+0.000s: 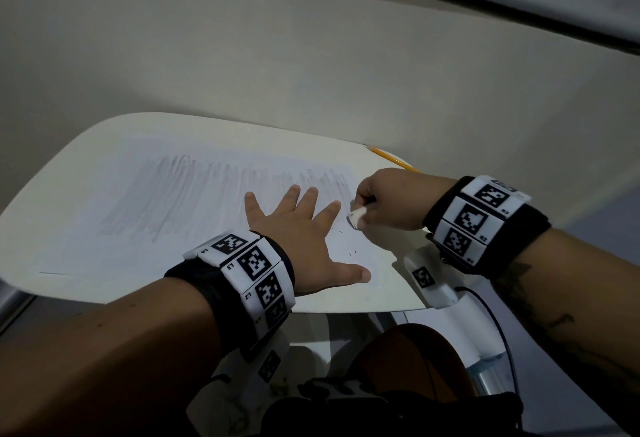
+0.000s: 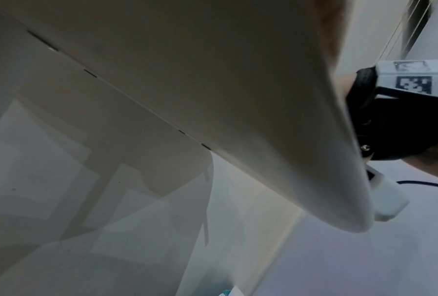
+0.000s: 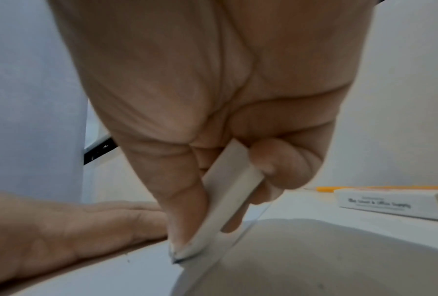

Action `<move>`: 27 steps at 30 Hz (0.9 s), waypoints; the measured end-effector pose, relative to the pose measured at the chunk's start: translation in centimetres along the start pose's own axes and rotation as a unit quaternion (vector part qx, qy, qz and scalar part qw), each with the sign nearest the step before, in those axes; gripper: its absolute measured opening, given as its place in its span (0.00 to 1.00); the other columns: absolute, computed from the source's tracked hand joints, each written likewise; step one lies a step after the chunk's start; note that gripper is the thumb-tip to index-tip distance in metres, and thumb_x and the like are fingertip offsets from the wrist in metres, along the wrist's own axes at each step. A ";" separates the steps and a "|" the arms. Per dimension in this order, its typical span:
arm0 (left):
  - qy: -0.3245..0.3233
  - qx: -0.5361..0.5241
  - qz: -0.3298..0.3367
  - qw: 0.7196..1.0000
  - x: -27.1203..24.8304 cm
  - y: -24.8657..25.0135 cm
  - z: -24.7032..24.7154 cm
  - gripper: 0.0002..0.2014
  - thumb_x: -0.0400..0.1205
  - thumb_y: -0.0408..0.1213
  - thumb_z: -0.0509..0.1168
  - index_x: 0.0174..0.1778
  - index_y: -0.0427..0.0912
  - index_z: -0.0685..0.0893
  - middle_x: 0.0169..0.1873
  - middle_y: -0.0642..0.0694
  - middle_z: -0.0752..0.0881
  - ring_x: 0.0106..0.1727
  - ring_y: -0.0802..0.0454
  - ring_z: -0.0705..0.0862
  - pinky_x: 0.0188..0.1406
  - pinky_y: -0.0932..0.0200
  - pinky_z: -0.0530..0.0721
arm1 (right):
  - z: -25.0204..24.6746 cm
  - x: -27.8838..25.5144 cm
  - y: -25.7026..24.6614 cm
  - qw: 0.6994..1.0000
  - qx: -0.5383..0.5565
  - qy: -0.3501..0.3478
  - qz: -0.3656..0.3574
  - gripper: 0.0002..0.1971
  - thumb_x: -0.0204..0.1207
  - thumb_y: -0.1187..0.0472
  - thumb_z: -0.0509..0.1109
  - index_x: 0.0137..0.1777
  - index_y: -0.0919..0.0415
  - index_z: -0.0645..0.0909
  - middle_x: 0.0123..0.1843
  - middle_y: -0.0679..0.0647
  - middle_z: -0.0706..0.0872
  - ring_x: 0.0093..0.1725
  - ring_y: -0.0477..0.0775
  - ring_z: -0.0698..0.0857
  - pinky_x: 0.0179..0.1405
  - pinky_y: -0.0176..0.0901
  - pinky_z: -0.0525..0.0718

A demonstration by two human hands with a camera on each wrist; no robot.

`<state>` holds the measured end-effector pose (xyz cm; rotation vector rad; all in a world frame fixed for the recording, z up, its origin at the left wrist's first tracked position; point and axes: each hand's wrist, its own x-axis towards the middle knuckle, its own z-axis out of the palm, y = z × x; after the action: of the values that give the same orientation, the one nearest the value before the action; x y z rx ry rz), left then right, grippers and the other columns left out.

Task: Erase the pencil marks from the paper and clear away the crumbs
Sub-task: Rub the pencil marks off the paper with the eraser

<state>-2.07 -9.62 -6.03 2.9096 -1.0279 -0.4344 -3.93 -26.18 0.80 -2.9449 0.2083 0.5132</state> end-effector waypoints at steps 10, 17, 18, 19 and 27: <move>0.039 -0.188 -0.009 0.981 -0.4 -1.4 -2.3 0.51 0.74 0.72 0.61 0.87 0.52 0.47 0.86 0.51 0.53 0.86 0.50 0.52 0.81 0.30 0.46 | -1.9 -0.6 1.6 0.989 0.105 0.100 0.010 0.07 0.79 0.51 0.73 0.50 0.53 0.84 0.45 0.47 0.86 0.45 0.49 0.84 0.40 0.39 0.78; 0.032 -0.194 -0.063 0.978 0.1 -6.1 -4.3 0.29 0.84 0.37 0.60 0.83 0.50 0.62 0.81 0.47 0.66 0.82 0.44 0.63 0.80 0.37 0.59 | -2.6 -0.7 0.2 0.995 0.087 0.039 0.009 0.04 0.80 0.51 0.72 0.47 0.49 0.83 0.41 0.43 0.84 0.37 0.43 0.80 0.37 0.38 0.77; 0.007 -0.165 -0.058 0.985 -0.1 -6.3 -4.4 0.28 0.82 0.40 0.63 0.80 0.54 0.66 0.80 0.49 0.68 0.82 0.44 0.63 0.78 0.35 0.62 | -2.5 -0.8 -0.4 0.998 0.065 0.024 0.006 0.04 0.80 0.51 0.72 0.47 0.49 0.83 0.41 0.44 0.84 0.36 0.41 0.80 0.35 0.37 0.76; -0.023 -0.131 -0.049 0.990 -0.5 -6.5 -4.5 0.26 0.79 0.45 0.67 0.74 0.56 0.71 0.76 0.51 0.71 0.81 0.42 0.64 0.75 0.34 0.66 | -2.3 -0.7 -0.9 0.999 0.049 0.010 0.006 0.05 0.80 0.50 0.72 0.48 0.49 0.83 0.40 0.44 0.85 0.34 0.41 0.79 0.34 0.36 0.76; -0.102 -0.018 -0.017 0.995 -1.5 -6.7 -3.9 0.54 0.67 0.74 0.68 0.84 0.63 0.48 0.86 0.50 0.44 0.86 0.41 0.41 0.76 0.24 0.59 | -0.7 0.4 -4.4 0.999 0.037 -0.023 -0.028 0.08 0.80 0.45 0.68 0.50 0.48 0.81 0.39 0.42 0.88 0.40 0.45 0.84 0.41 0.42 0.79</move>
<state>1.93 -3.71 -2.66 2.9016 -0.9813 -0.7561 -2.62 -22.07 1.86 -2.8543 0.1376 0.5521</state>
